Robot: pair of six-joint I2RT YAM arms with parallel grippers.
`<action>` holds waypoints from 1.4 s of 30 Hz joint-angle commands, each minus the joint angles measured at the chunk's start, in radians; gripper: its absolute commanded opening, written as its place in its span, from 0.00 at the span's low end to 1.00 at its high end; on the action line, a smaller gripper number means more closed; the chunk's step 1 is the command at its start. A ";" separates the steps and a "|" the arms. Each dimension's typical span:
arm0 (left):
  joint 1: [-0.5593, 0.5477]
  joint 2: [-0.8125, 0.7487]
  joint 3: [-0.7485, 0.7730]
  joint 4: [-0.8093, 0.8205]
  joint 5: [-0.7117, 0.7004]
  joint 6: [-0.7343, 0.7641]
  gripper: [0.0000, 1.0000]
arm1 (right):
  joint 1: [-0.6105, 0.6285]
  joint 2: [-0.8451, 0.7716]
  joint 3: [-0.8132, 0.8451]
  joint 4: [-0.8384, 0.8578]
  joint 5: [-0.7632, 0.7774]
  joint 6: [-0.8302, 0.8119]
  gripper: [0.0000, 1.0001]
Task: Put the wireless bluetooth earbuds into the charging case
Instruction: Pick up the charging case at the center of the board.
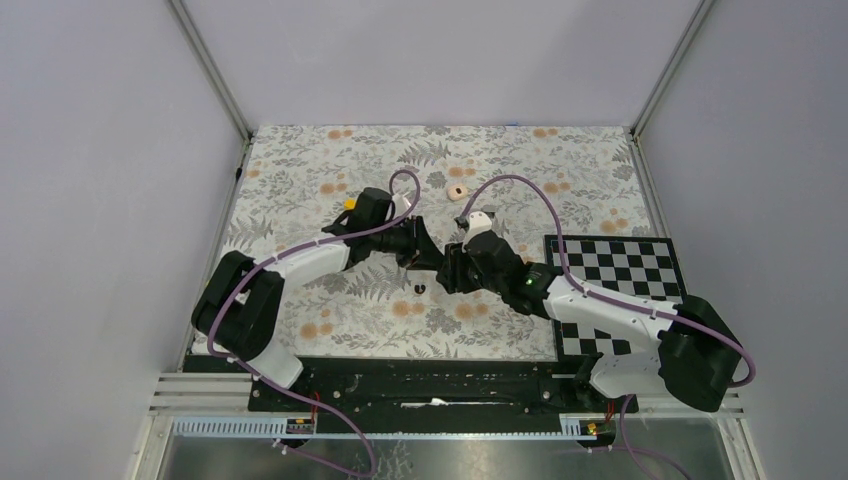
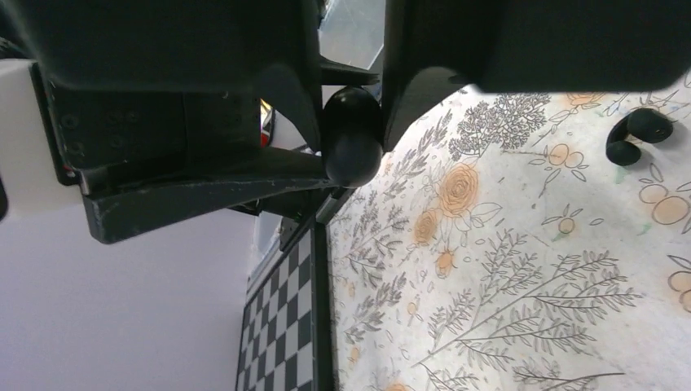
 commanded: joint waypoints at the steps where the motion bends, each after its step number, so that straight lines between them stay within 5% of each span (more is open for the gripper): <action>1: -0.003 -0.018 -0.015 0.047 0.010 0.007 0.10 | 0.005 -0.030 0.014 0.010 0.018 0.024 0.35; 3: -0.003 -0.016 -0.011 0.042 0.015 0.015 0.00 | 0.003 -0.027 0.038 -0.029 -0.001 0.032 0.41; 8: 0.001 -0.021 0.003 0.033 0.033 0.037 0.00 | -0.030 -0.040 0.072 -0.062 -0.140 0.040 0.98; 17: 0.104 -0.064 0.019 0.057 0.186 0.085 0.00 | -0.257 -0.250 -0.052 0.073 -0.470 0.176 0.99; 26: 0.123 -0.109 0.002 0.284 0.316 -0.068 0.00 | -0.341 -0.274 -0.215 0.459 -0.691 0.439 0.73; 29: 0.125 -0.134 0.010 0.296 0.324 -0.077 0.00 | -0.342 -0.244 -0.220 0.527 -0.712 0.473 0.74; 34: 0.125 -0.153 0.019 0.294 0.331 -0.078 0.00 | -0.342 -0.202 -0.216 0.613 -0.749 0.507 0.92; 42: 0.125 -0.184 -0.023 0.463 0.348 -0.197 0.00 | -0.343 -0.169 -0.245 0.769 -0.768 0.584 0.81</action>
